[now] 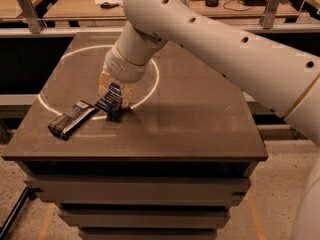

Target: Move rxbar blueberry near rxbar chocolate

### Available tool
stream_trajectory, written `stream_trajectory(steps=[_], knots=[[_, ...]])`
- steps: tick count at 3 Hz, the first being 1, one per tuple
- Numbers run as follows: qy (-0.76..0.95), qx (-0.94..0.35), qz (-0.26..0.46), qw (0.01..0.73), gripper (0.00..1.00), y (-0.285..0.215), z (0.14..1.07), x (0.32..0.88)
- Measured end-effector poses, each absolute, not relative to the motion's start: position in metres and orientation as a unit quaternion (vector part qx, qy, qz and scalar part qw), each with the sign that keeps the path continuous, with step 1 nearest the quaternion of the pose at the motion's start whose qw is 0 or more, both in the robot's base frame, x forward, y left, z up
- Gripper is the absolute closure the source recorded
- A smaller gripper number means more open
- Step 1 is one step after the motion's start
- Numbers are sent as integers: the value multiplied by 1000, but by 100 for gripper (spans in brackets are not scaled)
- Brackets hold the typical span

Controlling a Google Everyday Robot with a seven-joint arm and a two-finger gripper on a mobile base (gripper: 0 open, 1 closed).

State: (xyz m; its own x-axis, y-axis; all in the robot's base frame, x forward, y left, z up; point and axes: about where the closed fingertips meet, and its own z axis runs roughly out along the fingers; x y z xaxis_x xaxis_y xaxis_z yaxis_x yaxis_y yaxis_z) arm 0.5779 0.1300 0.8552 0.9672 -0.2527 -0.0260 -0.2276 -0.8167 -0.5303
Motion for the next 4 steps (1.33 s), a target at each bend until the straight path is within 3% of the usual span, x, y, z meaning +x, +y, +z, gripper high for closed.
stream_trajectory(steps=[2,4], knots=[[93,-952,19,291,5,146,859,570],[131,-952,0,278,0,129,869,585]])
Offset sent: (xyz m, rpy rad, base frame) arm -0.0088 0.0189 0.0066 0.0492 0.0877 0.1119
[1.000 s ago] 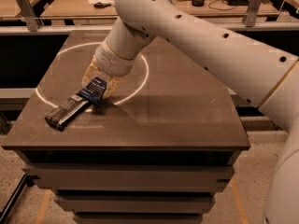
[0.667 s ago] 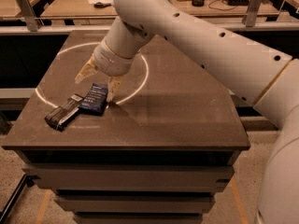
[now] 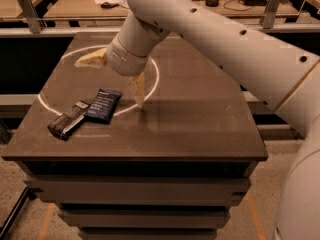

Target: Move rxbar blueberry near rxbar chocolate

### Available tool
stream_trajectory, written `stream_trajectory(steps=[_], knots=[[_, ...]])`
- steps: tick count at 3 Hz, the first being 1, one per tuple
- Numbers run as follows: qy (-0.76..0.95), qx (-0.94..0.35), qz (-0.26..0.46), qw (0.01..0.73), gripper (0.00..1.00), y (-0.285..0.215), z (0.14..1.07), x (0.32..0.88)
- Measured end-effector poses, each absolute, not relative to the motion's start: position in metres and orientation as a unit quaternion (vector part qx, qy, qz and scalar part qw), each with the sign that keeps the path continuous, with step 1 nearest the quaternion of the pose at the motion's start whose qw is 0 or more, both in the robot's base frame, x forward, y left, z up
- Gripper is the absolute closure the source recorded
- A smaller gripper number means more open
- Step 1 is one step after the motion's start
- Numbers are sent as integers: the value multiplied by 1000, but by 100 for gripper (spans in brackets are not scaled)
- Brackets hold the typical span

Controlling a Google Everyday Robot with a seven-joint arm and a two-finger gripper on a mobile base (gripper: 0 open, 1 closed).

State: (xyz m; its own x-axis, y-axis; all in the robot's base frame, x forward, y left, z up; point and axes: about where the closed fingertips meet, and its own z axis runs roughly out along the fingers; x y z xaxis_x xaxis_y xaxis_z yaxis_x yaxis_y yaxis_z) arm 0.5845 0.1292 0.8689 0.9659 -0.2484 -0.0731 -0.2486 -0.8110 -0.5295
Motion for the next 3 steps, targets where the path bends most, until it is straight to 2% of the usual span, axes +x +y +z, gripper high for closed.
stream_trajectory(steps=[2,3], knots=[[264,-940,-63,208,0,78,890,636],[284,-934,-64,206,0,72,889,640]])
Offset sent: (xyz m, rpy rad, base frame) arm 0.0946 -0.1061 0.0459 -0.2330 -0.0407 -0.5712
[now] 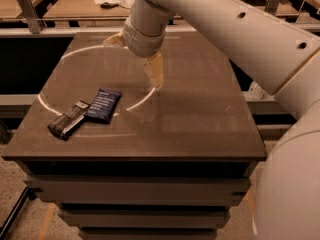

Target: Move rxbar blueberry near rxbar chocolate

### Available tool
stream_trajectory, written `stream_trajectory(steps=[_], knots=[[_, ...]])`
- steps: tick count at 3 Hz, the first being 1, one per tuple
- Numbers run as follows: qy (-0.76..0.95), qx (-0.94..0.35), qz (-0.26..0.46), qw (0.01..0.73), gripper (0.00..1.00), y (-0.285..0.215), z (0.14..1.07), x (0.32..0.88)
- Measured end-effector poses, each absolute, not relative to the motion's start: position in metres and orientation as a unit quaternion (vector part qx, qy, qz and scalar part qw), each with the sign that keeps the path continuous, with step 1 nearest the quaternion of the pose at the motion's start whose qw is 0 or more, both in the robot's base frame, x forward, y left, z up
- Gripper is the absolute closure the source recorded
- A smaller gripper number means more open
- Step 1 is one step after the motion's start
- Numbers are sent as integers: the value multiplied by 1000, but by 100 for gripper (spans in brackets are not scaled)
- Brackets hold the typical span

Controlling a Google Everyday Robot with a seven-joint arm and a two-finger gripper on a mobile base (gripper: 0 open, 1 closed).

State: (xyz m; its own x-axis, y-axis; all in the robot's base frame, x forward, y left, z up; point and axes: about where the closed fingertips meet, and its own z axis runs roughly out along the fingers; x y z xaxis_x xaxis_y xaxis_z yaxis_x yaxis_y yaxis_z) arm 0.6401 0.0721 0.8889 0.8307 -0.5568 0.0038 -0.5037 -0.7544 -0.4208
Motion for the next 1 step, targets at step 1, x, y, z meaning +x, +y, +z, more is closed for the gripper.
stream_trajectory(steps=[1], knots=[[280,-935,-64,206,0,73,888,640]])
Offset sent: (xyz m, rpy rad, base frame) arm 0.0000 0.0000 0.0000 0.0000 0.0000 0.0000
